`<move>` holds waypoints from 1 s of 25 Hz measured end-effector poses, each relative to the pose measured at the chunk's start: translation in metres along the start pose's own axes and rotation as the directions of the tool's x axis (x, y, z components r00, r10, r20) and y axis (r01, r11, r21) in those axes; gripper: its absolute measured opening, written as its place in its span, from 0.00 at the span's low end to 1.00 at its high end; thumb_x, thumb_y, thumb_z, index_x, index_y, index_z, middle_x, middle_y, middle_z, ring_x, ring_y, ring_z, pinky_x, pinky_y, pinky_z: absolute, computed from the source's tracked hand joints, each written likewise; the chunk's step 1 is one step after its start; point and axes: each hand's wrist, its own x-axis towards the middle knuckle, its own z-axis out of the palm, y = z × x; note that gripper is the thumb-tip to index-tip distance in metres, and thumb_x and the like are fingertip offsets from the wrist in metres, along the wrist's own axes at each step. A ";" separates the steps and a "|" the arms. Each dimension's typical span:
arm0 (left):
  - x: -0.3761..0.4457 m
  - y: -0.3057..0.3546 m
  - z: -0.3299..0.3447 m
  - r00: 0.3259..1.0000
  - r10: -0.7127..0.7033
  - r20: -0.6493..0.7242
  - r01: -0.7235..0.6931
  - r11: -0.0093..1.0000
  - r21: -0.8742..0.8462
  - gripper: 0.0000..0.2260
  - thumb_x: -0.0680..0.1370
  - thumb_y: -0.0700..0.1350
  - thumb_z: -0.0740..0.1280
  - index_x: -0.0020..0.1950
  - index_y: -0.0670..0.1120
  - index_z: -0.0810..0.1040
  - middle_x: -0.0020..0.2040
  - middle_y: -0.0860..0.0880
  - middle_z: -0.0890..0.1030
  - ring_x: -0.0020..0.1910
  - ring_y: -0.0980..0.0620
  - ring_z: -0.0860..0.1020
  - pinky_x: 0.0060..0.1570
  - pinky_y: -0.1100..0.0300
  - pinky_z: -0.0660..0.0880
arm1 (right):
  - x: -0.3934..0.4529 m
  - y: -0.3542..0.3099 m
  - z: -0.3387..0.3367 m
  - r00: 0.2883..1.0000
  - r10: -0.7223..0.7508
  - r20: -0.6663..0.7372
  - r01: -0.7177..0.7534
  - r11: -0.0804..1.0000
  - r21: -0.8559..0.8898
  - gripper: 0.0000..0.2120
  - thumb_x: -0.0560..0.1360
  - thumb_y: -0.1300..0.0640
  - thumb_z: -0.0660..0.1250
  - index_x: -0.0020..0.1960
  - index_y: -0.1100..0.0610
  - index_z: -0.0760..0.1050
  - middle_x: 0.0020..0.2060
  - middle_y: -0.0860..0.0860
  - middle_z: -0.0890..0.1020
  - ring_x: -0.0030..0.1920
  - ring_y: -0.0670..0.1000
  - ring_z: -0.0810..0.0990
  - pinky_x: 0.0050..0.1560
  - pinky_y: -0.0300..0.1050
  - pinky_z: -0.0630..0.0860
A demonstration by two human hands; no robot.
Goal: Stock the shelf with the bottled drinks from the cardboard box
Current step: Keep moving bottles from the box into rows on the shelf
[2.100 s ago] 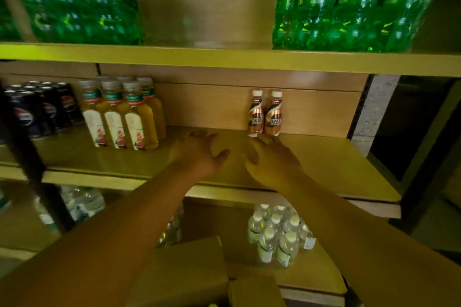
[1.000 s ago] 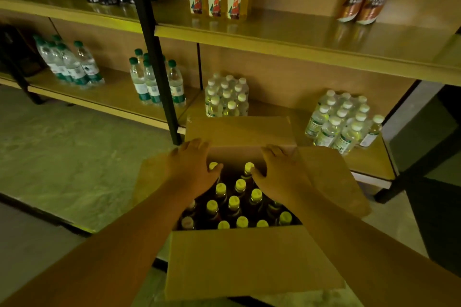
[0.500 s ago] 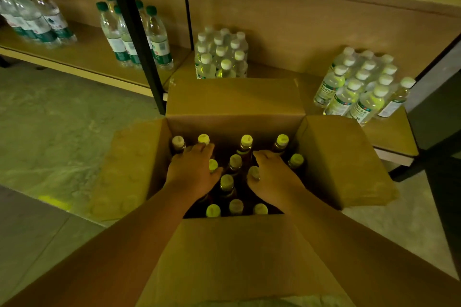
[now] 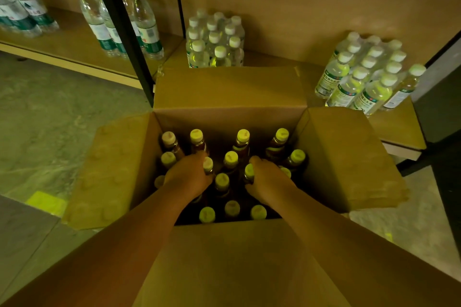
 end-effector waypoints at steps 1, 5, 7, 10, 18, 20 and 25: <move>0.003 0.000 0.001 1.000 -0.007 -0.005 0.006 1.000 -0.008 0.11 0.78 0.48 0.64 0.60 0.49 0.70 0.40 0.51 0.76 0.37 0.52 0.75 0.31 0.56 0.70 | 0.003 0.000 0.000 1.000 0.004 -0.004 -0.004 1.000 -0.020 0.20 0.76 0.57 0.68 0.67 0.55 0.68 0.59 0.54 0.77 0.60 0.56 0.77 0.47 0.45 0.69; 0.004 0.001 -0.003 1.000 0.017 -0.024 -0.017 1.000 0.001 0.05 0.78 0.47 0.62 0.53 0.48 0.72 0.36 0.51 0.75 0.35 0.51 0.75 0.31 0.56 0.69 | 0.008 0.002 -0.001 0.999 0.021 -0.033 -0.021 1.000 -0.023 0.13 0.77 0.57 0.66 0.61 0.53 0.71 0.51 0.52 0.79 0.54 0.55 0.79 0.42 0.46 0.70; -0.001 0.003 -0.013 1.000 0.008 -0.027 -0.008 1.000 0.019 0.03 0.77 0.47 0.64 0.48 0.51 0.71 0.36 0.52 0.74 0.34 0.52 0.73 0.30 0.57 0.66 | 0.003 0.004 -0.006 0.998 0.007 -0.063 -0.006 1.000 0.013 0.05 0.77 0.54 0.65 0.52 0.51 0.73 0.43 0.49 0.78 0.47 0.53 0.79 0.38 0.45 0.69; -0.010 0.007 -0.041 0.997 0.045 -0.062 -0.045 0.999 0.002 0.03 0.74 0.49 0.65 0.44 0.52 0.72 0.37 0.52 0.75 0.36 0.50 0.76 0.31 0.57 0.67 | -0.015 -0.003 -0.038 0.996 0.009 -0.093 -0.001 0.996 0.087 0.06 0.76 0.51 0.65 0.44 0.52 0.73 0.37 0.48 0.77 0.40 0.51 0.78 0.31 0.43 0.64; -0.063 0.069 -0.184 0.951 0.191 -0.243 -0.221 0.970 -0.103 0.11 0.71 0.51 0.74 0.43 0.49 0.74 0.40 0.52 0.76 0.40 0.52 0.75 0.32 0.59 0.67 | -0.100 -0.048 -0.181 0.967 -0.058 -0.248 0.094 0.986 0.140 0.05 0.74 0.57 0.71 0.46 0.57 0.77 0.39 0.51 0.78 0.40 0.50 0.77 0.31 0.39 0.66; -0.075 0.093 -0.221 0.932 0.242 -0.271 -0.269 0.961 -0.067 0.10 0.71 0.51 0.74 0.42 0.48 0.76 0.40 0.50 0.79 0.41 0.50 0.78 0.36 0.55 0.74 | -0.122 -0.059 -0.221 0.964 -0.067 -0.258 0.095 0.990 0.100 0.10 0.74 0.57 0.70 0.51 0.63 0.79 0.46 0.57 0.82 0.47 0.56 0.81 0.40 0.45 0.74; -0.095 0.159 -0.303 0.898 0.288 -0.334 -0.337 0.937 -0.097 0.08 0.73 0.50 0.73 0.43 0.50 0.76 0.43 0.48 0.80 0.41 0.50 0.79 0.32 0.61 0.69 | -0.171 -0.061 -0.307 0.881 -0.049 -0.470 0.132 0.981 0.144 0.14 0.70 0.54 0.75 0.52 0.54 0.76 0.46 0.53 0.80 0.44 0.55 0.79 0.36 0.42 0.70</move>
